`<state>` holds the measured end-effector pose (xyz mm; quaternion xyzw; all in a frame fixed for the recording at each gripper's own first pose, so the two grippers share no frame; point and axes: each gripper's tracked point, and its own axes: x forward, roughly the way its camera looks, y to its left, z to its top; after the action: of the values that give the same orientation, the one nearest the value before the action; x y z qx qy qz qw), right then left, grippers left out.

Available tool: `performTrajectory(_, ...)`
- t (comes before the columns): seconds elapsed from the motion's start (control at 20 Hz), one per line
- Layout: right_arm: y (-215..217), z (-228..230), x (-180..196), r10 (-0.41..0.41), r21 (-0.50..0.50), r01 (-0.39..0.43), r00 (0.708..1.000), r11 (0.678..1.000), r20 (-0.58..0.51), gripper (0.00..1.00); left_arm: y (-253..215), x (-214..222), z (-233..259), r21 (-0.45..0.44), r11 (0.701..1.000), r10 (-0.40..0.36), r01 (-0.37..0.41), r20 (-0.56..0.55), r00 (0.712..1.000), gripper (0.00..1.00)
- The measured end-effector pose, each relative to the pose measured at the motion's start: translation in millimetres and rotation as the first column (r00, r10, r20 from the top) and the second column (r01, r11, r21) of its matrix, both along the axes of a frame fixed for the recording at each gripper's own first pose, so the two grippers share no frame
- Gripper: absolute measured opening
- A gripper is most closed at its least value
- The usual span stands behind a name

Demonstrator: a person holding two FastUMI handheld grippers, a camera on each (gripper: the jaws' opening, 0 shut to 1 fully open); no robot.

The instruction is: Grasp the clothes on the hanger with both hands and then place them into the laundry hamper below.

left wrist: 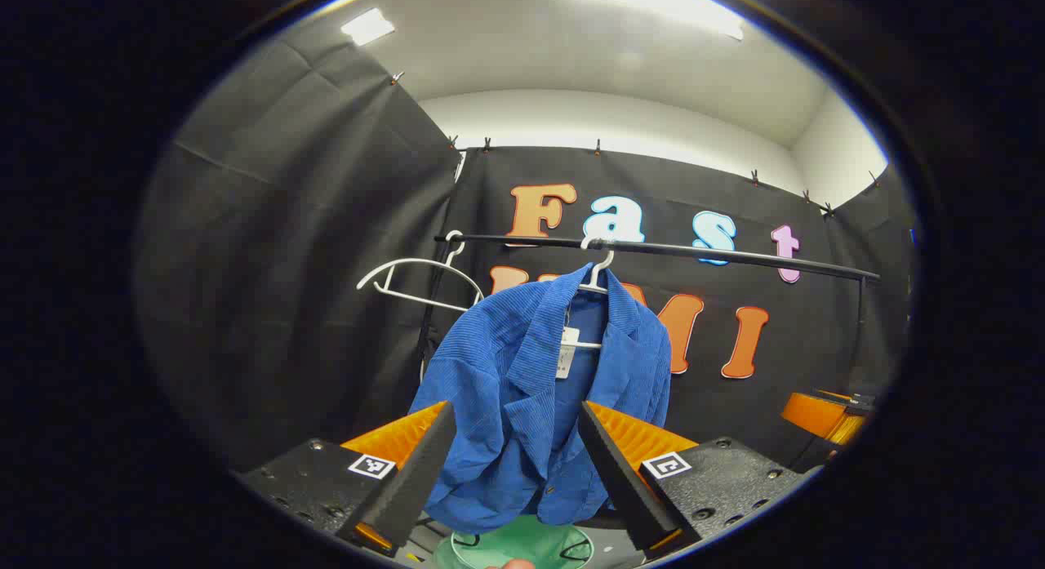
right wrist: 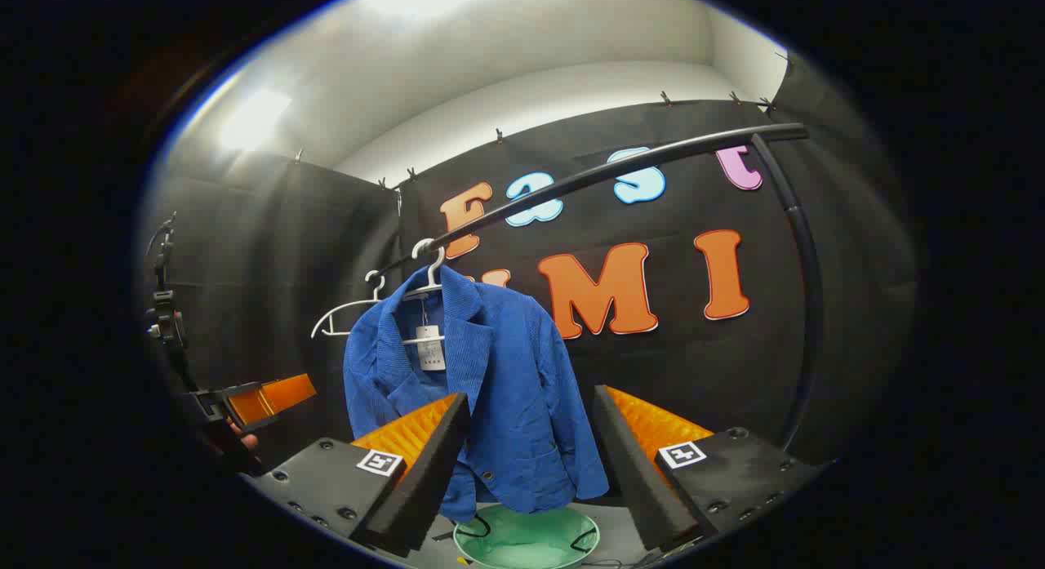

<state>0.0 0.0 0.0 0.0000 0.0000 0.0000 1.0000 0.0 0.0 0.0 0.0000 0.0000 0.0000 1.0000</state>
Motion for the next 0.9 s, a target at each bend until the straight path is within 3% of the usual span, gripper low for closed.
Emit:
performTrajectory(0.05, -4.0, -0.9, 4.9, -0.006, -0.003, 0.006, 1.000, 1.000, -0.002, 0.91, -1.5, 2.9, -1.8, 0.000, 1.000, -0.006, 0.006, -0.001, 1.000, 0.92)
performTrajectory(0.1, -7.7, -1.2, 10.4, -0.018, -0.010, 0.018, 1.000, 1.000, -0.003, 0.98, -0.9, 6.6, -3.5, 0.009, 1.000, -0.009, 0.009, -0.002, 1.000, 0.92)
performTrajectory(0.3, -5.4, -4.7, 31.2, -0.054, -0.029, 0.054, 0.998, 0.998, 0.011, 0.98, 11.2, 30.4, -13.5, 0.084, 0.996, -0.021, 0.023, -0.021, 1.000, 0.95)
performTrajectory(0.6, 10.6, -8.4, 56.2, -0.104, -0.033, 0.106, 0.993, 0.994, 0.050, 0.98, 10.5, 66.4, -29.4, 0.067, 0.989, -0.131, 0.134, -0.049, 0.990, 0.92)
performTrajectory(0.75, 13.0, -8.8, 60.3, -0.124, -0.086, 0.130, 0.990, 0.988, 0.062, 0.98, 14.6, 77.8, -32.3, 0.074, 0.986, -0.144, 0.147, -0.052, 0.988, 0.92)
performTrajectory(0.9, 22.8, -15.9, 64.7, -0.099, -0.080, 0.103, 0.994, 0.991, 0.045, 0.98, 17.3, 80.8, -31.7, 0.071, 0.988, -0.137, 0.139, -0.034, 0.990, 0.92)
